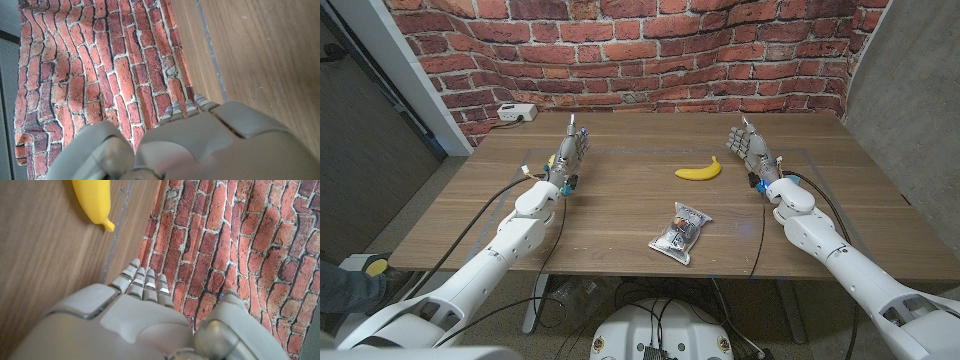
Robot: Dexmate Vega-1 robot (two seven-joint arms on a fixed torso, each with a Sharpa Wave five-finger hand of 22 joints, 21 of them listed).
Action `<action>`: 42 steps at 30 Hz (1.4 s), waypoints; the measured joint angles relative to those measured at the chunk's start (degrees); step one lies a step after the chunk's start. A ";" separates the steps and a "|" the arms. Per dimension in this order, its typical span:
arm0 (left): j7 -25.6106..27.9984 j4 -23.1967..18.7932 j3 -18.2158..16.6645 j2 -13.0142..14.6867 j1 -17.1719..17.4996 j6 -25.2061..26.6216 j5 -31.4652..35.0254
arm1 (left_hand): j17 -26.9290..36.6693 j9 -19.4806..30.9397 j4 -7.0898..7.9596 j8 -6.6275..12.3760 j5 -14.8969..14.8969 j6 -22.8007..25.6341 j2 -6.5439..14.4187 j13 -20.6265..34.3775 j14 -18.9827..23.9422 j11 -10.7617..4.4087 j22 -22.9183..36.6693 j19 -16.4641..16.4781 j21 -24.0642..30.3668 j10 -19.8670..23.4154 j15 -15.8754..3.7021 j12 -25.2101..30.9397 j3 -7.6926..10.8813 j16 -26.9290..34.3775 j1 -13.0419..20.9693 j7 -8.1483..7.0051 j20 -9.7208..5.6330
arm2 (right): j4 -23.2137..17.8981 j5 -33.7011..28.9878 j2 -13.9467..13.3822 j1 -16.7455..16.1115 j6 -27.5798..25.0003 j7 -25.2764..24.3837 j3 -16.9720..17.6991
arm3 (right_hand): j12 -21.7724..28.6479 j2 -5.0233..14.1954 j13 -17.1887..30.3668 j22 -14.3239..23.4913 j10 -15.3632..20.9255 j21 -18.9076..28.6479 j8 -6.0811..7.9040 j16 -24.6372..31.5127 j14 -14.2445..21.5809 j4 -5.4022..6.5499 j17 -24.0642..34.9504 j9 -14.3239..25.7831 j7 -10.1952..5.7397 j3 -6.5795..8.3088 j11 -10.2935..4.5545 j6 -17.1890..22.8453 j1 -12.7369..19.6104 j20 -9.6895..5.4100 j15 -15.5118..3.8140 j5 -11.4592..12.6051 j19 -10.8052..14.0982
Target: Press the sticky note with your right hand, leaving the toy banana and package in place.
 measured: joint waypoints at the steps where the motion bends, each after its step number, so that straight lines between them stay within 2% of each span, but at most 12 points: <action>1: 0.27 -0.21 0.00 0.01 -0.01 0.15 0.05 | 0.00 0.00 0.00 0.00 0.00 0.00 0.00 0.00 0.00 0.00 0.00 0.00 0.00 0.00 0.00 0.00 0.00 0.00 0.00 0.00 0.00 | 0.38 0.05 0.15 0.17 0.19 0.36 -0.01 | 0.00 0.00 0.00 0.00 0.00 0.00 0.00 0.00 0.00 0.00 0.00 0.00 -0.11 0.00 0.00 0.12 0.00 0.00 0.00 0.00 0.00; 5: 1.08 -0.94 0.00 0.17 0.04 0.61 0.24 | 0.00 0.00 0.00 0.00 0.00 0.00 0.46 0.00 0.00 0.23 0.00 0.00 0.00 0.23 0.00 0.00 0.00 0.00 0.46 0.00 0.00 | 1.33 0.19 0.57 0.53 0.97 1.10 -0.02 | 0.23 0.00 0.00 0.00 0.00 0.00 0.00 0.00 0.00 0.00 0.00 0.00 -0.30 0.00 0.00 0.31 0.00 0.00 0.00 0.00 0.00; 11: 1.75 -2.41 -0.11 0.73 0.65 0.94 0.42 | 0.00 0.00 0.00 0.00 0.00 0.00 0.46 0.00 0.00 0.07 0.00 0.23 0.00 0.39 0.00 0.00 0.01 0.00 0.46 0.00 -0.22 | 2.56 0.60 1.32 0.70 3.10 2.47 0.07 | 0.66 0.31 -0.01 0.00 1.54 0.33 0.23 0.22 1.43 0.00 -0.01 0.00 -0.45 -0.01 -0.10 1.07 0.31 -0.59 -0.34 0.00 1.84; 14: 1.94 -3.21 -0.16 1.07 1.01 0.94 0.70 | 0.00 -0.01 0.00 0.00 0.00 0.00 0.62 0.00 0.00 0.05 0.00 0.23 0.00 0.41 0.00 0.00 0.01 0.00 0.62 0.00 -0.22 | 2.78 0.62 1.55 0.46 4.03 2.75 0.33 | 0.66 0.31 -0.01 -0.01 1.85 0.33 0.23 0.22 1.74 -0.24 -0.01 -0.01 -0.61 0.23 -0.42 1.22 0.31 -0.40 -0.52 0.00 2.04; 17: 2.00 -3.75 -0.20 1.25 1.26 0.94 0.85 | 0.00 -0.01 0.00 0.00 0.00 0.00 0.82 0.00 0.00 0.06 -0.01 0.23 0.00 0.41 0.00 0.00 0.01 0.00 0.82 0.00 -0.22 | 2.65 0.57 1.58 -0.21 4.98 2.88 0.50 | 0.66 0.31 -0.01 -0.01 2.15 0.33 0.23 0.66 2.07 -0.24 -0.01 -0.01 -1.02 0.23 -0.11 1.63 0.31 -0.39 -0.56 0.00 2.05; 20: 2.01 -4.46 -0.22 1.53 1.65 0.80 0.96 | 0.00 -0.01 0.00 0.00 0.00 0.00 0.83 0.00 0.48 -0.24 -0.01 0.34 0.00 0.71 -0.16 0.00 0.01 0.00 0.82 0.00 -0.33 | 2.08 0.36 1.49 -0.84 5.85 2.85 0.73 | 0.66 0.31 -0.01 -0.01 2.37 0.33 0.23 0.66 2.23 -0.24 -0.01 -0.01 -0.71 0.23 -0.33 1.94 0.31 -0.37 -0.40 0.00 2.43; 25: 2.01 -5.13 -0.27 1.86 2.07 0.55 1.20 | 0.00 -0.01 -0.35 0.00 0.00 0.27 1.29 -0.01 0.54 0.07 -0.01 0.54 0.11 1.01 -0.10 0.00 0.02 0.00 1.28 0.00 -0.53 | 0.33 -0.70 0.79 -2.19 7.07 2.06 1.14 | 1.11 0.31 -0.01 -0.01 2.45 0.33 0.48 0.66 2.23 -0.24 -0.01 0.26 -0.88 0.23 -0.41 2.10 0.30 -0.49 -0.40 0.00 2.55; 30: 1.95 -5.98 -0.28 2.37 2.37 0.41 1.59 | -0.01 -0.01 -0.42 0.22 0.00 2.10 1.89 -0.01 3.15 0.60 -0.01 2.82 0.84 3.21 0.01 0.46 -0.05 0.38 1.89 0.62 -2.79 | -1.49 -2.58 -0.32 -3.49 8.03 0.59 1.44 | 1.11 0.31 -0.01 -0.01 2.45 0.33 0.63 0.66 2.53 -0.24 -0.01 0.26 -1.02 0.23 -0.41 2.24 0.31 -0.49 -0.69 0.00 2.55; 32: 1.96 -6.42 -0.28 2.68 2.46 0.41 1.85 | -0.01 -0.01 -0.78 0.44 0.00 2.60 2.03 -0.01 3.84 0.32 -0.01 3.33 1.00 3.64 -0.11 0.78 -0.20 0.38 2.05 0.93 -3.30 | -2.17 -3.44 -0.80 -3.90 8.29 -0.03 1.56 | 1.11 0.31 -0.01 -0.01 2.45 0.33 0.63 0.66 2.53 -0.24 -0.01 0.26 -1.17 0.23 -0.41 2.39 0.30 -0.49 -0.69 0.00 2.55; 42: 2.30 -7.80 0.01 3.40 2.62 0.72 2.86 | -0.01 -0.02 -0.88 0.44 0.00 3.02 1.88 -0.01 4.23 0.61 -0.02 3.63 1.32 4.56 0.09 0.78 -0.05 0.38 3.10 0.91 -3.18 | -5.91 -7.52 -3.19 -6.72 9.31 -3.96 2.62 | 1.11 0.53 -0.02 -0.02 2.70 0.33 1.06 0.66 2.52 -0.24 0.07 0.25 -2.04 0.23 -0.66 3.71 0.53 -0.49 -0.69 0.00 2.54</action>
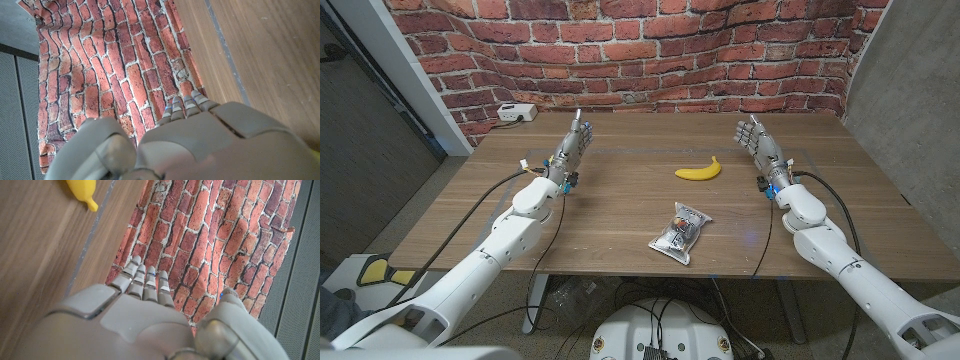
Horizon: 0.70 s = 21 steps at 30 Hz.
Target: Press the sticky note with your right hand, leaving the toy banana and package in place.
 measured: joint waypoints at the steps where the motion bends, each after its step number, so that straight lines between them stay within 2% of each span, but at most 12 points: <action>1: -0.01 0.00 0.02 0.00 0.00 0.00 0.06 | 0.00 0.00 0.00 0.00 0.00 0.24 0.00 0.00 0.00 0.00 0.00 0.00 0.00 0.00 0.00 0.00 0.00 0.00 0.00 0.01 0.00 | -0.52 -0.53 -0.28 -0.42 0.06 -0.59 0.20 | 0.00 0.00 0.00 0.00 0.06 0.00 0.00 0.00 0.00 0.00 0.00 0.00 -0.13 0.00 -0.06 0.30 0.00 0.00 0.00 0.00 0.00; 5: -0.25 0.08 0.17 -0.10 -0.03 -0.39 0.18 | 0.00 0.00 -0.16 0.00 0.00 0.59 0.00 0.00 0.00 0.00 0.00 -0.14 -0.38 0.00 0.00 0.00 -0.16 0.00 0.00 0.01 -0.13 | -2.21 -2.83 -1.12 -1.69 0.00 -3.32 0.72 | 0.00 0.24 0.00 0.00 0.06 -0.71 0.22 -0.49 -0.72 0.00 0.08 0.00 -1.32 0.00 -0.06 1.50 -0.25 0.59 0.31 0.00 -0.65; 7: -0.48 0.20 0.22 -0.19 -0.05 -0.83 0.27 | 0.00 0.00 -0.16 0.00 0.00 0.59 0.00 0.00 0.00 0.00 0.00 -0.24 -0.39 0.00 0.00 0.00 -0.16 0.00 0.00 0.01 -0.22 | -3.57 -3.87 -1.76 -2.58 -0.37 -4.56 1.11 | 0.00 0.24 0.00 0.00 0.06 -0.88 0.22 -0.50 -0.72 -0.02 0.19 0.00 -1.69 -0.02 -0.06 1.87 -0.24 0.30 0.31 0.00 -0.96; 11: -0.86 0.40 0.30 -0.32 -0.08 -1.45 0.39 | 0.00 -0.01 -0.15 0.00 0.00 0.59 0.00 0.00 0.00 0.00 0.00 -0.23 -0.39 0.00 0.00 0.00 -0.16 0.00 -0.01 0.01 -0.22 | -6.03 -6.29 -2.99 -4.28 -1.45 -7.30 1.82 | 0.00 0.24 0.26 0.00 0.37 -0.88 0.22 -0.50 -0.72 -0.17 0.19 -0.01 -2.05 -0.17 -0.37 2.23 -0.24 0.50 0.30 0.00 -1.16; 14: -1.11 0.50 0.31 -0.32 -0.08 -1.90 0.43 | 0.00 -0.01 -0.15 0.00 0.00 0.59 0.00 0.00 0.00 0.00 -0.01 -0.23 -0.39 0.00 0.00 0.00 -0.16 0.00 -0.01 0.01 -0.22 | -7.37 -7.53 -3.62 -5.16 -1.96 -8.65 2.24 | 0.00 0.24 0.30 0.00 0.67 -0.88 0.22 -0.49 -0.72 -0.17 0.19 -0.01 -2.05 -0.17 -0.06 2.23 -0.24 0.49 0.30 0.00 -1.14; 21: -1.57 0.59 0.26 -0.13 0.09 -2.75 0.46 | 0.00 -0.01 -0.15 0.00 0.00 0.79 0.16 0.00 -0.01 0.00 -0.01 -0.23 -0.39 0.00 0.00 0.00 -0.16 0.00 0.15 -0.19 -0.21 | -9.62 -10.97 -4.99 -6.85 -2.73 -11.80 3.07 | 0.45 0.46 0.30 0.00 2.05 -0.53 0.22 -0.23 1.07 -0.34 0.02 -0.01 -2.05 -0.34 -0.60 2.23 -0.46 -1.15 -1.23 0.00 1.37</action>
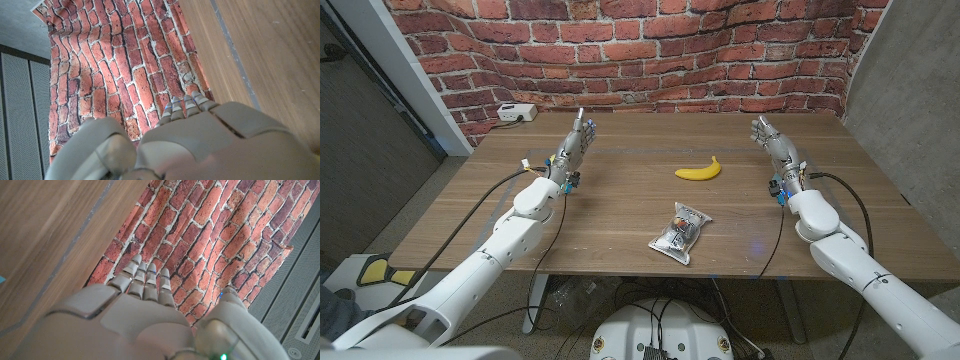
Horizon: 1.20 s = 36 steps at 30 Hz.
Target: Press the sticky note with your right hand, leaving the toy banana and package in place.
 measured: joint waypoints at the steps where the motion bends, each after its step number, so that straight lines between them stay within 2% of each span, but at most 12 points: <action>1: -0.01 0.00 -0.02 0.02 0.01 -0.03 0.00 | 0.00 0.00 -0.10 0.00 0.00 0.00 0.02 0.00 0.00 0.00 0.00 0.00 0.00 0.00 0.00 0.00 -0.10 -0.06 0.02 0.00 0.00 | -0.07 -0.13 -0.04 -0.05 -0.02 -0.10 0.03 | 0.00 0.00 0.00 0.00 0.07 0.20 0.00 0.00 0.08 0.00 0.00 0.00 0.00 0.00 -0.06 0.00 0.00 0.01 0.08 0.00 0.40; 4: -0.16 0.00 -0.15 0.10 0.17 -0.33 0.00 | 0.00 0.00 -0.16 0.00 -0.39 0.00 0.14 0.00 0.00 0.00 0.00 0.00 0.00 0.00 0.00 0.00 -0.16 -0.27 0.14 0.00 0.00 | -1.15 -1.60 -0.55 -0.88 -0.40 -1.34 0.41 | 0.00 0.00 0.00 0.00 0.50 0.20 0.00 0.00 0.08 -0.14 0.00 0.00 0.40 -0.14 0.11 0.41 0.00 0.11 0.08 0.00 0.68; 12: -0.30 0.05 -0.41 0.13 0.46 -1.42 0.19 | 0.00 0.00 -0.16 0.00 -0.39 0.84 0.61 -0.01 0.00 0.00 0.00 0.00 0.00 0.00 0.00 0.00 -0.16 -0.27 0.60 -0.22 0.01 | -4.57 -6.44 -1.68 -3.13 -2.62 -5.93 1.57 | 0.44 0.00 0.00 0.00 1.67 0.20 0.00 0.00 1.29 -0.14 0.01 0.00 0.18 -0.14 -0.21 1.25 0.00 -0.30 -0.52 0.00 1.10; 22: -0.61 0.88 -0.46 -0.25 0.35 -2.26 0.38 | 0.00 0.00 -0.16 0.00 -0.39 0.83 0.60 -0.01 0.00 0.30 -0.01 0.00 0.00 0.30 0.00 -0.28 -0.16 -0.27 0.60 -0.22 0.01 | -8.25 -11.78 -2.80 -5.45 -6.54 -10.85 2.49 | 0.44 0.00 0.00 0.00 1.82 -0.03 0.00 0.00 1.06 -0.46 0.01 -0.01 0.00 -0.46 -0.36 1.43 0.00 -0.32 -0.30 0.00 1.12; 27: -0.80 1.25 -0.30 -0.34 0.12 -2.46 0.51 | 0.00 0.00 -0.16 0.00 -0.39 0.83 0.60 -0.01 0.00 0.30 -0.01 0.00 -0.44 0.30 0.00 -0.28 -0.16 -0.27 0.59 -0.22 0.01 | -10.39 -14.80 -3.63 -6.76 -9.59 -13.51 2.98 | 0.44 0.00 0.00 -0.01 1.82 -0.34 0.00 0.00 0.67 -0.46 0.02 -0.01 0.00 -0.46 -0.35 1.43 0.00 0.44 0.10 0.00 0.35; 36: -0.81 1.54 -0.11 -0.63 -0.15 -2.95 0.84 | 0.00 0.00 -0.16 0.00 -0.39 0.83 0.60 -0.01 0.00 0.30 -0.01 0.00 -0.44 0.30 0.00 -0.28 -0.16 -0.27 0.59 -0.22 0.01 | -13.67 -18.85 -5.20 -8.58 -14.83 -16.71 3.76 | 0.44 0.00 0.00 -0.01 1.59 -0.69 0.00 -0.26 0.46 -0.46 0.02 -0.01 0.00 -0.46 -0.15 1.43 0.00 0.12 -0.11 0.00 0.04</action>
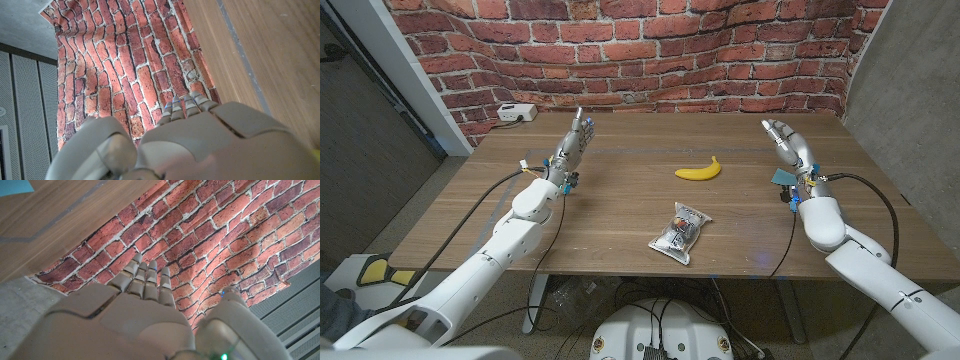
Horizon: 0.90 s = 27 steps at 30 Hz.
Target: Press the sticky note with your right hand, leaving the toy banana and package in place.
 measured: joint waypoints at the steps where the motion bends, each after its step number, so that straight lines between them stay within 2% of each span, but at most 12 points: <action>1: 0.04 0.00 0.01 -0.01 -0.01 -0.02 0.14 | 0.00 0.00 0.00 0.00 0.00 0.00 0.00 0.00 0.00 0.00 0.00 0.00 0.00 0.00 0.00 0.00 0.00 0.00 0.00 0.00 0.00 | -0.52 -0.47 -0.36 -0.25 -0.74 -0.28 0.09 | 0.00 0.00 0.00 0.00 0.00 0.00 0.00 0.00 0.00 0.00 0.00 0.00 0.00 0.00 0.00 0.00 0.00 0.00 0.00 0.00 0.00; 5: 0.21 -0.11 0.06 -0.03 -0.01 -0.04 0.24 | 0.00 0.00 -0.18 -0.25 0.00 0.00 0.07 0.00 0.00 0.00 0.00 0.00 0.00 0.00 0.00 0.00 -0.19 0.00 0.07 0.00 0.00 | -1.38 -2.10 -0.97 -0.57 -3.51 -1.14 0.21 | 0.00 0.00 0.00 0.00 0.00 0.00 0.00 0.00 0.00 0.00 0.00 0.00 -0.21 0.00 0.00 0.21 0.00 0.00 0.00 0.00 0.00; 15: 0.87 -0.58 0.28 -0.08 0.07 0.20 0.42 | 0.00 0.00 -0.24 -0.25 -0.48 0.00 0.15 0.00 0.00 -0.23 0.00 0.00 0.00 0.23 0.00 0.00 -0.24 0.00 0.15 0.00 0.00 | -4.58 -5.20 -4.47 -2.26 -10.35 -2.24 0.45 | 0.00 0.03 0.00 0.00 0.00 0.00 0.00 0.02 0.00 -0.16 0.00 -0.01 -0.31 -0.16 -0.01 0.76 -0.03 0.21 0.00 0.00 -0.21; 20: 1.16 -0.95 0.39 -0.09 0.11 0.61 0.60 | 0.00 0.00 -0.24 -0.25 -0.48 0.19 0.16 0.00 0.30 -0.31 0.00 0.00 0.00 0.30 -0.30 0.00 -0.24 0.00 0.16 -0.19 0.00 | -6.23 -6.14 -6.39 -3.15 -14.27 -2.25 0.59 | -0.41 0.33 0.00 0.00 0.00 0.00 0.44 0.03 0.01 -0.16 0.15 -0.01 -1.45 -0.16 -0.01 2.88 -0.33 0.21 0.00 0.00 -0.20; 27: 1.19 -1.16 0.70 -0.28 0.11 0.87 0.65 | 0.00 0.00 -0.24 -0.25 -0.48 0.51 0.62 0.00 0.30 -0.31 0.00 0.00 0.00 0.30 -0.30 0.00 -0.24 0.00 0.62 0.11 0.00 | -7.61 -8.37 -7.95 -3.48 -19.91 -3.06 -0.41 | -0.41 0.55 0.00 0.00 0.02 0.00 0.44 0.03 0.01 -0.16 0.15 -0.01 -1.45 -0.15 -0.03 2.88 -0.55 0.21 0.00 0.00 -0.20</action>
